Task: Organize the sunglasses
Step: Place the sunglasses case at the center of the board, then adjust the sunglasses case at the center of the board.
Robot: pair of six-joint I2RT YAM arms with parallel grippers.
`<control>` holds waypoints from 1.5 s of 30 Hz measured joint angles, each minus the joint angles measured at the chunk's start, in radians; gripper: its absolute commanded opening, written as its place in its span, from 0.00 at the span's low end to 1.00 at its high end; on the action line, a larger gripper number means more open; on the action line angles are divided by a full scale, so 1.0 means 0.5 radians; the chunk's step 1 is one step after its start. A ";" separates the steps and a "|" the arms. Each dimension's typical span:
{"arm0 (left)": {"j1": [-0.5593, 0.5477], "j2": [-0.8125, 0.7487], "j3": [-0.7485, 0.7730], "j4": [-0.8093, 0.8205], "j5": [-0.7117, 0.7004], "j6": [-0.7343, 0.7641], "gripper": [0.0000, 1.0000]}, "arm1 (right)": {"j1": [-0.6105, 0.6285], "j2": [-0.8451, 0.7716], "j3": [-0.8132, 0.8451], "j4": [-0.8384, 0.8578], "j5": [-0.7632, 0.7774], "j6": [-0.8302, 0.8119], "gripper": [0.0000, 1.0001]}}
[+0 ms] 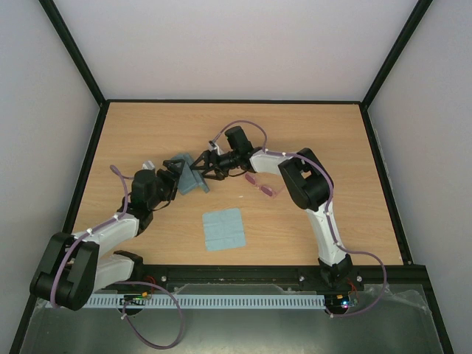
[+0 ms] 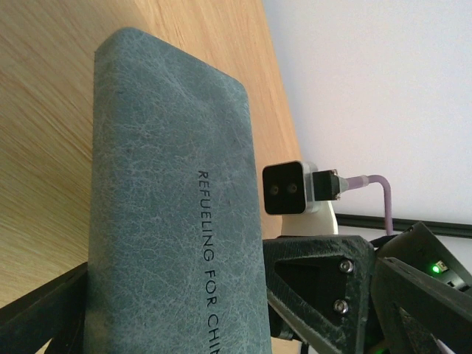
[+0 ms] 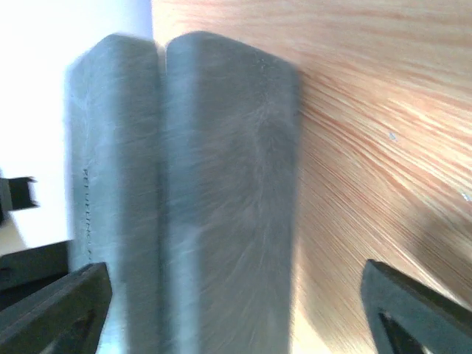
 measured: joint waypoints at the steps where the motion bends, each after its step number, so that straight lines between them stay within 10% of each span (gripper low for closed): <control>1: -0.006 0.002 0.014 0.018 0.005 -0.001 0.99 | 0.002 0.000 0.000 -0.042 0.011 -0.024 1.00; 17: -0.076 0.076 0.172 0.123 0.033 0.011 1.00 | -0.027 -0.112 0.063 -0.608 0.319 -0.396 0.99; 25: 0.132 -0.353 0.379 -0.356 0.146 0.156 0.99 | 0.068 -0.583 -0.089 -0.819 0.727 -0.573 0.81; 29: 0.453 -0.577 0.652 -0.715 0.333 0.294 0.99 | 0.337 -0.894 -0.251 -0.829 0.958 -0.602 0.53; 33: 0.794 -0.643 1.005 -1.088 0.609 0.446 0.99 | 0.689 -1.070 -0.310 -0.838 1.097 -0.567 0.48; 45: 0.942 -0.758 1.314 -1.460 1.131 0.439 0.99 | 0.989 -0.359 0.597 -1.139 1.320 -0.555 0.49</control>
